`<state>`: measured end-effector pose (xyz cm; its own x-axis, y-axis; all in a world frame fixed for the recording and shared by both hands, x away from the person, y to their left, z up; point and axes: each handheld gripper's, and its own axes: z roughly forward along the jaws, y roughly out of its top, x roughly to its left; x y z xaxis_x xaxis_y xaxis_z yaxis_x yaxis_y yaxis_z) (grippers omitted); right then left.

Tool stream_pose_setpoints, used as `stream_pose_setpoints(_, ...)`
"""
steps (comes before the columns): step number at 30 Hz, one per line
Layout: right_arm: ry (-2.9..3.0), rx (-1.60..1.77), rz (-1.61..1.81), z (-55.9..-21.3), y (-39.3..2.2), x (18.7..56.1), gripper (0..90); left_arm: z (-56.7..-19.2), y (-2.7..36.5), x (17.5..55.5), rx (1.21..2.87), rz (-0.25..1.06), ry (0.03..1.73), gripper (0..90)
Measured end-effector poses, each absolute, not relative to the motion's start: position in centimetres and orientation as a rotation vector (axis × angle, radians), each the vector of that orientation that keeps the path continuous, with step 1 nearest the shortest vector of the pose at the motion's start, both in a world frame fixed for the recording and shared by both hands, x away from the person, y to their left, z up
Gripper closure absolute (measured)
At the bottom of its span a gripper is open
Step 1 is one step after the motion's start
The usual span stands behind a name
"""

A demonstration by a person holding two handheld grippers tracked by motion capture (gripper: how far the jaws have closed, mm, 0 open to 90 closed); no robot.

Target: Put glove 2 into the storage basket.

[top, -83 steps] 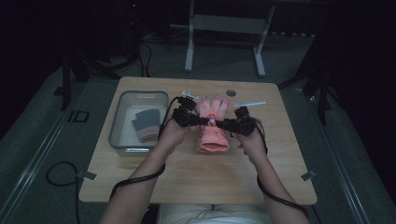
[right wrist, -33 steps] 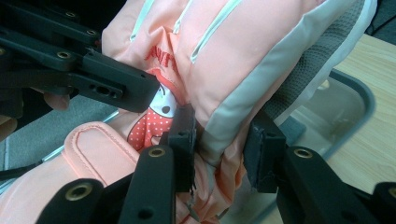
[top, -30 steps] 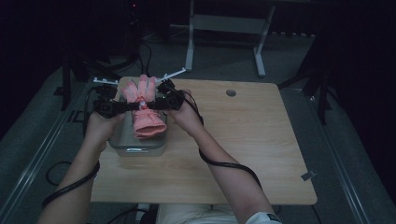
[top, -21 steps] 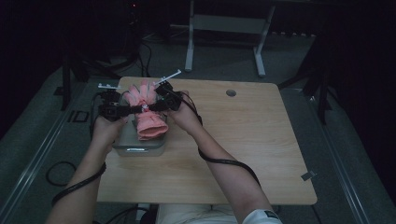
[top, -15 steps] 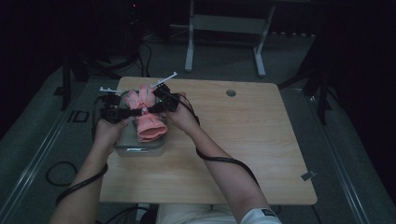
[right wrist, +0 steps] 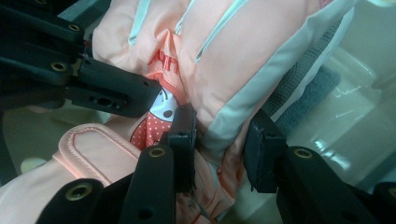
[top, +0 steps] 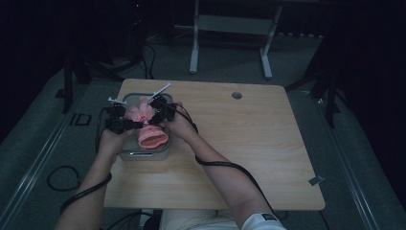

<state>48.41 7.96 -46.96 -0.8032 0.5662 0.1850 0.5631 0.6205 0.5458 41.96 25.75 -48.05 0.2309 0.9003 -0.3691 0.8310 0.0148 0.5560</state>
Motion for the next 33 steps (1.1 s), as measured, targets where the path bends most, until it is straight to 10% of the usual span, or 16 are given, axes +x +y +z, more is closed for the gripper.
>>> stream_pose_setpoints(33,2.807,0.995,0.992,-47.4,7.0,49.6,51.8,-48.0,24.9,42.2,1.875,0.223,1.627,54.6)
